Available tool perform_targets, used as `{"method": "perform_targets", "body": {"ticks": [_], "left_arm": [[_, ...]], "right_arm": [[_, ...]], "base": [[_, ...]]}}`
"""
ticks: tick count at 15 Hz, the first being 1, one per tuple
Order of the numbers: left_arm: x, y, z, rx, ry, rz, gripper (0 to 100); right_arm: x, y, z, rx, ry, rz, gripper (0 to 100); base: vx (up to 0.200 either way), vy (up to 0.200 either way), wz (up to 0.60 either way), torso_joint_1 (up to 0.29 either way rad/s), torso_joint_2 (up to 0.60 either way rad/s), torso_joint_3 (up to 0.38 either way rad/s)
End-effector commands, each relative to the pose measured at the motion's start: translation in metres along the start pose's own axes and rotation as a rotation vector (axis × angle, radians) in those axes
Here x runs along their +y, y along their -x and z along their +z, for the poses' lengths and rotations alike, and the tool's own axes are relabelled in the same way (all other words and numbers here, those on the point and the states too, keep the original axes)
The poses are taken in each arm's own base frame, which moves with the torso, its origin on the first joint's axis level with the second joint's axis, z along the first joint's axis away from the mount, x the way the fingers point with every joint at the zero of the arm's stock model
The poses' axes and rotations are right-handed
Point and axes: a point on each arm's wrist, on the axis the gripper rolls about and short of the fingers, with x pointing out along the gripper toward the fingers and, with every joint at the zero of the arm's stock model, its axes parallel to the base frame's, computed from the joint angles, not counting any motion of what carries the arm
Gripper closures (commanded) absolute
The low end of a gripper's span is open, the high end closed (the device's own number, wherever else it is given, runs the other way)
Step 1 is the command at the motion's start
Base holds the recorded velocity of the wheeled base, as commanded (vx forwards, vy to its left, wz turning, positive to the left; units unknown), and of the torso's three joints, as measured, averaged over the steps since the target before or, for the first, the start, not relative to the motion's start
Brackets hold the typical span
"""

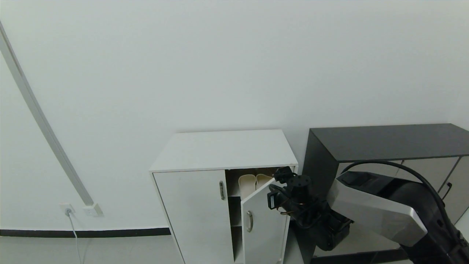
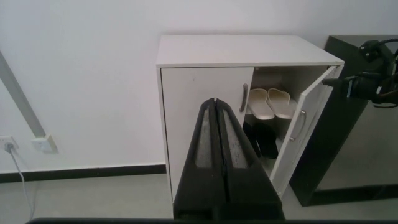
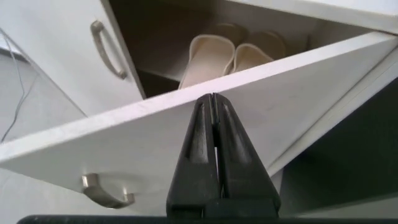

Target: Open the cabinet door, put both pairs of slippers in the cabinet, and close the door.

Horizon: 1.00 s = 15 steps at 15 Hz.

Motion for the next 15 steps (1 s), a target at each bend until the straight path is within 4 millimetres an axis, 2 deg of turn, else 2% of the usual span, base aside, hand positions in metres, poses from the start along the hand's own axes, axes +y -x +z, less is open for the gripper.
{"method": "perform_targets", "body": {"ticks": [1,4,10,15], "left_arm": [[0.0,0.0,0.0,0.0,0.0,0.0,100],[0.0,0.0,0.0,0.0,0.0,0.0,100],[0.0,0.0,0.0,0.0,0.0,0.002,100],[0.0,0.0,0.0,0.0,0.0,0.0,100]], "right_arm": [[-0.002,-0.007,-0.008,0.001,-0.002,-0.008,100],[-0.003,-0.013,-0.009,-0.012,-0.005,-0.011,100],[-0.011,-0.03,0.001,-0.108,-0.02,-0.027,100],[-0.019,-0.045,-0.002,-0.159,-0.028,-0.041,100]], "base": [[0.0,0.0,0.0,0.0,0.0,0.0],[0.0,0.0,0.0,0.0,0.0,0.0],[0.0,0.0,0.0,0.0,0.0,0.0],[0.0,0.0,0.0,0.0,0.0,0.0]]}}
